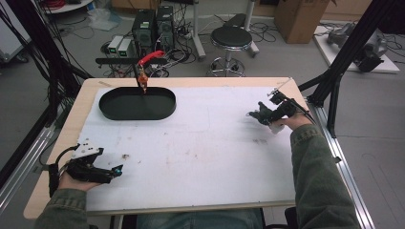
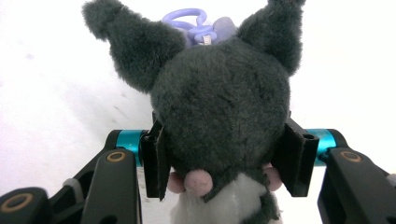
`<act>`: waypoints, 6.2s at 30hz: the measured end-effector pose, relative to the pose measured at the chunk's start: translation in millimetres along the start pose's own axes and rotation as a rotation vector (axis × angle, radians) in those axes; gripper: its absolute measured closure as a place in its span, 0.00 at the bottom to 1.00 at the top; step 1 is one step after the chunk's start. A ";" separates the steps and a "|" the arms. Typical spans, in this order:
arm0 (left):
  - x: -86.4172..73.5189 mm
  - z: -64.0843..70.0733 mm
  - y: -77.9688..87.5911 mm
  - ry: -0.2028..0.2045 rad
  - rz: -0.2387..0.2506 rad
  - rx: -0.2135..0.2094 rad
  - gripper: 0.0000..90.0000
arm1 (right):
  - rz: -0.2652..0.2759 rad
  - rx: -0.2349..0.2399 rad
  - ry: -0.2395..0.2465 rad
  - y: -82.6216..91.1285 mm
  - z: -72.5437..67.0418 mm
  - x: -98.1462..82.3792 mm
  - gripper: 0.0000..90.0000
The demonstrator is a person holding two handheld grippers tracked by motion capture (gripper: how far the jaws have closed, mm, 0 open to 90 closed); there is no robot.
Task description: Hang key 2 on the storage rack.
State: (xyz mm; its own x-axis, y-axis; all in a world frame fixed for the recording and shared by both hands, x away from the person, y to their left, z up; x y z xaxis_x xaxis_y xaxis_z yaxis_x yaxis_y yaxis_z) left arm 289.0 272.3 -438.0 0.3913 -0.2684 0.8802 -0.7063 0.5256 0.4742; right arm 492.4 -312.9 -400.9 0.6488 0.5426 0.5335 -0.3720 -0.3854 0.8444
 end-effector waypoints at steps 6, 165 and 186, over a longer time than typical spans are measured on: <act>0.3 -0.2 -0.3 0.011 0.001 0.000 0.02 | 0.006 0.013 0.043 8.7 -12.2 8.7 0.51; 1.6 -5.6 1.4 0.044 0.070 -0.065 0.02 | 0.210 0.123 0.002 -73.4 -167.6 266.2 0.14; 1.4 -3.9 2.8 0.043 0.071 -0.060 0.02 | 0.275 0.116 0.049 -49.1 -155.4 231.2 0.00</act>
State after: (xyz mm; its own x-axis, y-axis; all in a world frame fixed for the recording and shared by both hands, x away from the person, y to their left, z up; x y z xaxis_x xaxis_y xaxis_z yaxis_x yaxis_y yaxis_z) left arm 289.9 276.5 -435.5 0.3673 -0.1949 0.9094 -0.6970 0.5897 0.4079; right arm 557.5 -52.5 -311.5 0.5004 0.4406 0.7453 -0.4489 -0.6040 0.6585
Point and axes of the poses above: each handheld gripper's, and its own axes: y roughly backward along the jaws, x roughly out of its top, z roughly to its right, the point moved 3 cm from there along -y, roughly forward along the jaws, and after that the axes turned 9 degrees about z, right-handed, at the moved point
